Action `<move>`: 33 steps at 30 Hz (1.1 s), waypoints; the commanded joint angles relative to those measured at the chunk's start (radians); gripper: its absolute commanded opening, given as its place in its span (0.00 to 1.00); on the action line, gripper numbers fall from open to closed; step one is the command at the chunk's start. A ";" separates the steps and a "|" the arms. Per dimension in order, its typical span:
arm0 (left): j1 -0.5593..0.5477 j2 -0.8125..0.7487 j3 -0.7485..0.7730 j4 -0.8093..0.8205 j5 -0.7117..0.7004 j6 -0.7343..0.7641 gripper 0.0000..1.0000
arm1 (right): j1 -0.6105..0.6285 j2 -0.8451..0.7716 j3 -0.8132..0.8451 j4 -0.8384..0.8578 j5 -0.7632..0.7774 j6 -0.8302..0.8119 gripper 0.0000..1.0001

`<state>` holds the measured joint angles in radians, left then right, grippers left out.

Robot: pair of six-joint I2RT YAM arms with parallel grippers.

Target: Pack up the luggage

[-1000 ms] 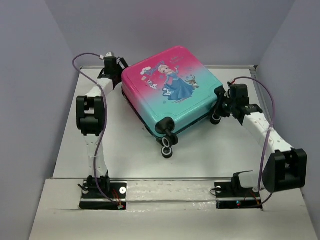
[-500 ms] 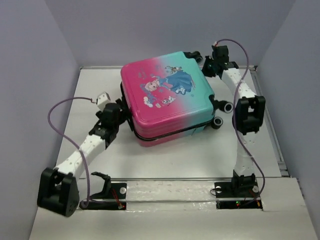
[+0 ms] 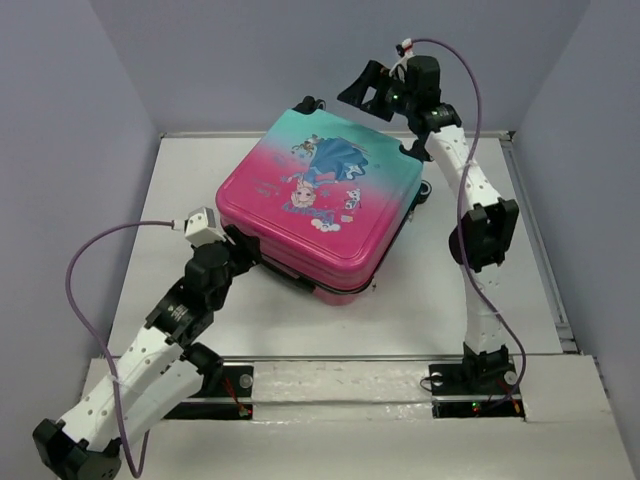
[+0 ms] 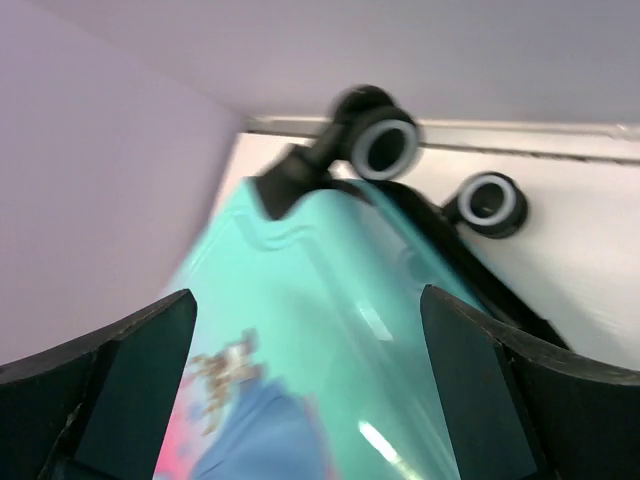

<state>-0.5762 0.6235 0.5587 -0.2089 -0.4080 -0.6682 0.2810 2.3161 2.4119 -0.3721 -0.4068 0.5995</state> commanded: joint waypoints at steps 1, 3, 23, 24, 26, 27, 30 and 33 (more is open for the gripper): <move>-0.002 -0.096 0.110 0.089 0.001 0.120 0.53 | -0.068 -0.210 -0.008 0.049 -0.159 0.014 1.00; -0.004 -0.117 0.110 0.083 0.052 0.148 0.35 | -0.068 -0.304 -0.164 0.024 -0.142 -0.065 0.99; -0.211 0.122 -0.172 0.367 0.419 -0.097 0.06 | -0.068 -1.341 -1.779 0.255 0.390 0.002 0.07; -0.214 0.133 -0.183 0.379 0.414 -0.093 0.06 | -0.081 -1.254 -1.762 0.275 0.399 -0.003 0.07; -0.218 0.183 -0.183 0.408 0.379 -0.082 0.06 | -0.082 -1.155 -1.711 0.337 0.398 -0.021 0.07; -0.224 0.205 -0.175 0.422 0.379 -0.071 0.06 | -0.091 -1.105 -1.679 0.352 0.396 -0.047 0.07; -0.255 0.309 -0.149 0.473 0.382 -0.038 0.06 | -0.111 -0.919 -1.504 0.476 0.289 -0.121 0.07; -0.280 0.406 -0.122 0.542 0.383 -0.025 0.06 | -0.123 -0.755 -1.389 0.530 0.140 -0.177 0.07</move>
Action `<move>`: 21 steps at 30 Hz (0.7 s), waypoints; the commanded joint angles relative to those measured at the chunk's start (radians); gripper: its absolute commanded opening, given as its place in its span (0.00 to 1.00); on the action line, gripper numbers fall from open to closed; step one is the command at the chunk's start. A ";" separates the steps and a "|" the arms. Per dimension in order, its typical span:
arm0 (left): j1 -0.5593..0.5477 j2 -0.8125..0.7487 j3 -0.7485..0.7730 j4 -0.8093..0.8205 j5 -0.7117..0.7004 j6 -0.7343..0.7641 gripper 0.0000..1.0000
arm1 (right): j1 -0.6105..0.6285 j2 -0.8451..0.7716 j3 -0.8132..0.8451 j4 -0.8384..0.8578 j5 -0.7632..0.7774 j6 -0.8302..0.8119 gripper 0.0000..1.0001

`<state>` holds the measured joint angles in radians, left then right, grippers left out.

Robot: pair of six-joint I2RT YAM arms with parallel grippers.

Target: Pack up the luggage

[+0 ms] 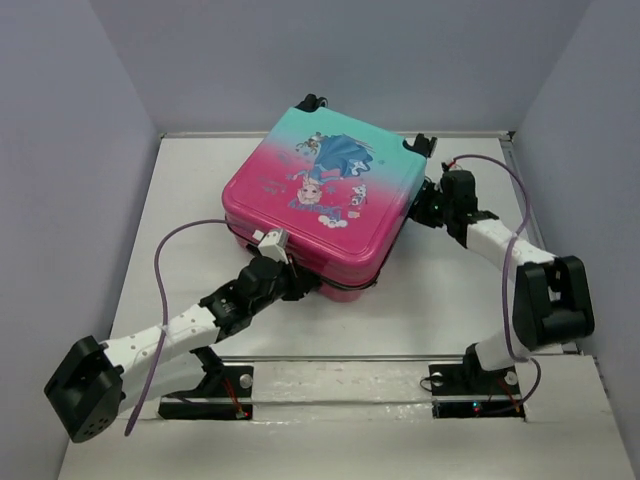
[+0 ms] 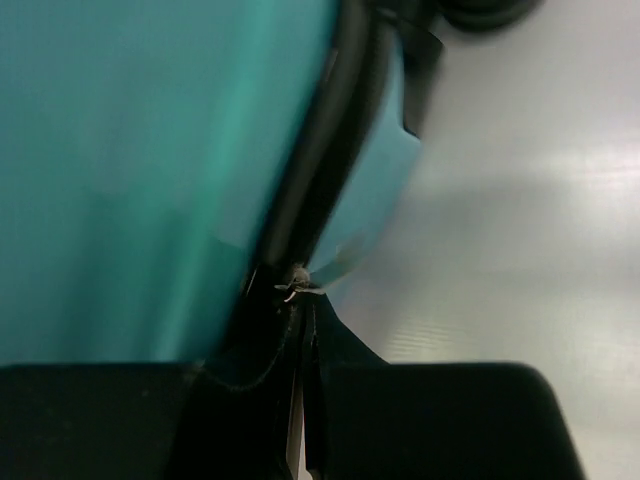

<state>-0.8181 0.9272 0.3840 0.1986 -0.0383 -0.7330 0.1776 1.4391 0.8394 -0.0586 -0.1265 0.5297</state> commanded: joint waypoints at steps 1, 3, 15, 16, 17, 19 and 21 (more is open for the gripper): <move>-0.045 0.129 0.065 0.143 0.012 0.041 0.06 | -0.020 0.154 0.220 0.220 -0.154 -0.117 0.07; -0.059 0.202 0.095 0.171 0.014 0.050 0.06 | -0.030 0.229 0.317 0.220 -0.209 -0.138 0.07; -0.108 0.119 0.135 0.056 -0.185 0.035 0.09 | -0.041 -0.087 -0.116 0.267 -0.148 -0.073 0.27; -0.108 0.067 0.110 0.047 -0.183 0.020 0.12 | -0.041 -0.154 -0.167 0.317 -0.159 -0.060 0.33; -0.108 0.041 0.083 0.030 -0.180 0.003 0.16 | -0.041 -0.192 -0.216 0.347 -0.165 -0.045 0.35; -0.108 -0.025 -0.003 0.024 -0.167 -0.069 0.24 | -0.050 -0.268 -0.366 0.402 -0.189 -0.024 0.35; -0.107 -0.060 -0.062 0.041 -0.169 -0.117 0.32 | -0.050 -0.383 -0.469 0.541 -0.277 0.021 0.33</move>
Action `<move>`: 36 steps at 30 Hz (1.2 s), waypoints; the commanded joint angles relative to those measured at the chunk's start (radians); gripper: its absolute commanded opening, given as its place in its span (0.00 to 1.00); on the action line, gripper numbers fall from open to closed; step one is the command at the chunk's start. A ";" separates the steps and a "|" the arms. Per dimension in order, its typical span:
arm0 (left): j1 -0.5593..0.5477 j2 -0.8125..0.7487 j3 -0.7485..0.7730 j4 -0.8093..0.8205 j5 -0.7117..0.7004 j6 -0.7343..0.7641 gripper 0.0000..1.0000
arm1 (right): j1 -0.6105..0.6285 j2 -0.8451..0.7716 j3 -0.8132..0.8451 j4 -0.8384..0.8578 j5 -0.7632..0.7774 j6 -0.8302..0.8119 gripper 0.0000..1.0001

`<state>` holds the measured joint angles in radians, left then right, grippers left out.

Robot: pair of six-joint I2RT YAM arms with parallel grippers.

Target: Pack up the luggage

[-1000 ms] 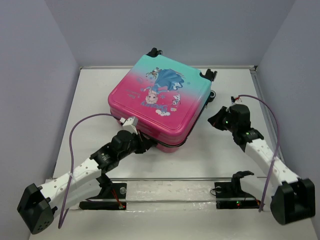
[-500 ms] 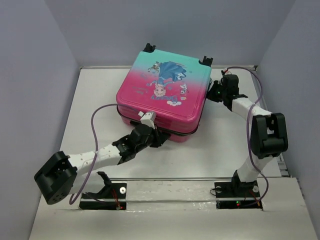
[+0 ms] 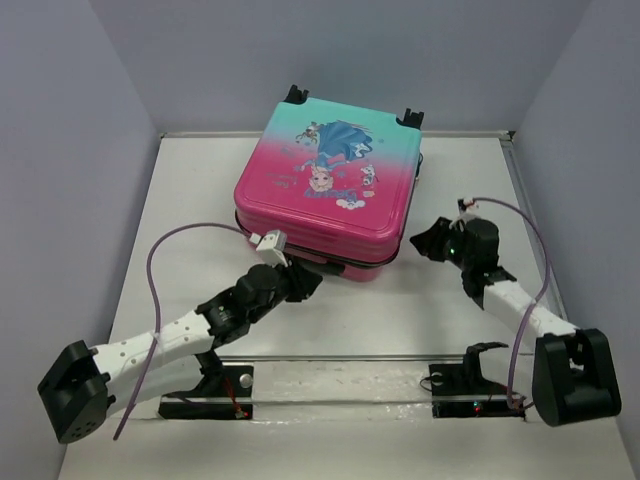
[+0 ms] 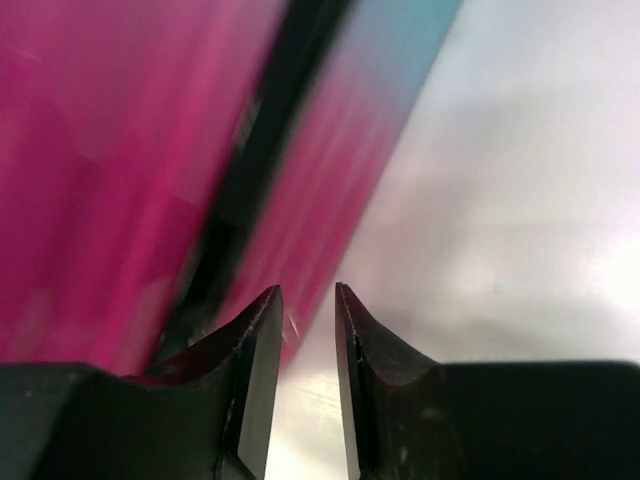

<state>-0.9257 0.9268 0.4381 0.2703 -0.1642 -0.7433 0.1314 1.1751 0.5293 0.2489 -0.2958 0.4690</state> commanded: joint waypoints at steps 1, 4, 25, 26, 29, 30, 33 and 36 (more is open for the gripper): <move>0.010 -0.083 -0.162 -0.013 -0.037 -0.125 0.40 | -0.013 -0.152 -0.248 0.312 -0.126 0.094 0.25; 0.027 -0.080 -0.187 0.053 -0.023 -0.149 0.48 | -0.013 -0.235 -0.325 0.357 -0.143 0.065 0.22; 0.113 0.098 -0.139 0.264 -0.012 -0.199 0.55 | -0.013 0.066 -0.304 0.743 -0.371 -0.158 0.51; 0.116 0.101 -0.139 0.267 -0.012 -0.203 0.55 | -0.013 0.076 -0.298 0.759 -0.374 -0.167 0.51; 0.119 0.118 -0.133 0.277 -0.017 -0.206 0.55 | -0.013 0.135 -0.270 0.779 -0.393 -0.174 0.51; 0.120 0.124 -0.131 0.290 -0.017 -0.206 0.55 | -0.013 0.152 -0.259 0.797 -0.417 -0.174 0.51; 0.128 0.155 -0.118 0.300 -0.006 -0.197 0.56 | -0.013 0.208 -0.246 0.840 -0.462 -0.155 0.51; 0.136 0.181 -0.107 0.317 0.008 -0.189 0.56 | -0.013 0.261 -0.223 0.889 -0.509 -0.116 0.49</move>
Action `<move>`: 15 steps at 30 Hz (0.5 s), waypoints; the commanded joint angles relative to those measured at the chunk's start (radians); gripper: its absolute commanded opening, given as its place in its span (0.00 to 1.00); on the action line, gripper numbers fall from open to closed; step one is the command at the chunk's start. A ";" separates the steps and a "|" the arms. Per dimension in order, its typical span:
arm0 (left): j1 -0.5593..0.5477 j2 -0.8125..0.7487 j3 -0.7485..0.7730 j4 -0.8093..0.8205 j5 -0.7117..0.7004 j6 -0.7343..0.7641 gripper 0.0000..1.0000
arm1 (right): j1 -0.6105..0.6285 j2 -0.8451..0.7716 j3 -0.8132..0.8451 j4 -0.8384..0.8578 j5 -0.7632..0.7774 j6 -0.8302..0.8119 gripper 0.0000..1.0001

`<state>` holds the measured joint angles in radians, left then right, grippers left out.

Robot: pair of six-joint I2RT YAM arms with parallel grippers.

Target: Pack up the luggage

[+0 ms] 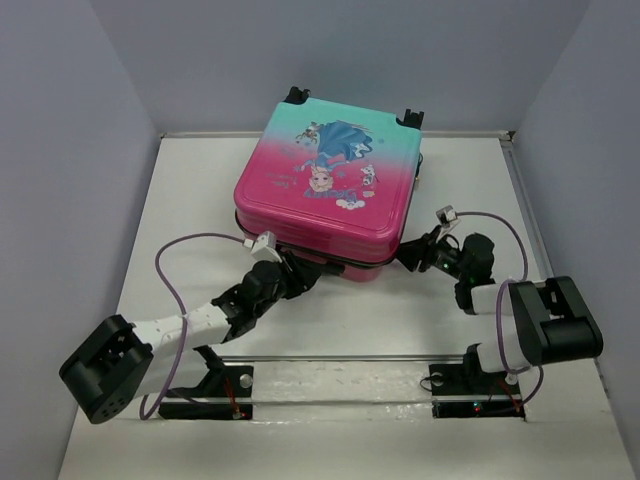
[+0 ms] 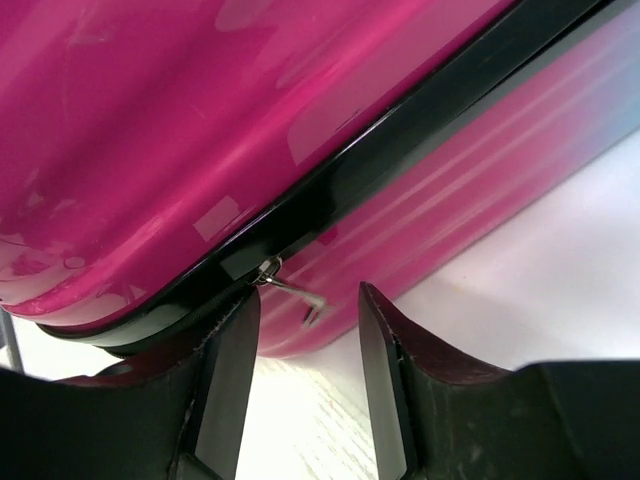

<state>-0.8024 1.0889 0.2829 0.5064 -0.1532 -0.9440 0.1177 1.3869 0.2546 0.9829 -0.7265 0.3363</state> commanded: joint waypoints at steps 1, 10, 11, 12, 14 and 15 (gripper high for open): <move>0.012 0.022 0.053 0.080 -0.002 0.017 0.56 | 0.000 0.063 0.055 0.183 -0.083 0.035 0.46; 0.014 0.043 0.093 0.095 0.009 0.062 0.58 | 0.000 0.210 0.019 0.520 -0.064 0.205 0.07; 0.014 0.048 0.094 0.093 0.007 0.063 0.59 | 0.000 0.213 0.000 0.549 -0.050 0.213 0.07; 0.012 0.051 0.094 0.095 0.004 0.059 0.60 | 0.000 0.213 -0.008 0.554 -0.045 0.231 0.07; 0.014 0.049 0.085 0.098 -0.017 0.050 0.64 | 0.000 0.190 -0.029 0.547 -0.028 0.245 0.07; 0.014 0.048 0.081 0.104 -0.031 0.036 0.64 | 0.000 0.172 -0.060 0.528 -0.015 0.248 0.07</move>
<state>-0.7937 1.1362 0.3431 0.5526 -0.1345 -0.9054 0.1108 1.5909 0.2523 1.2594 -0.8051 0.5377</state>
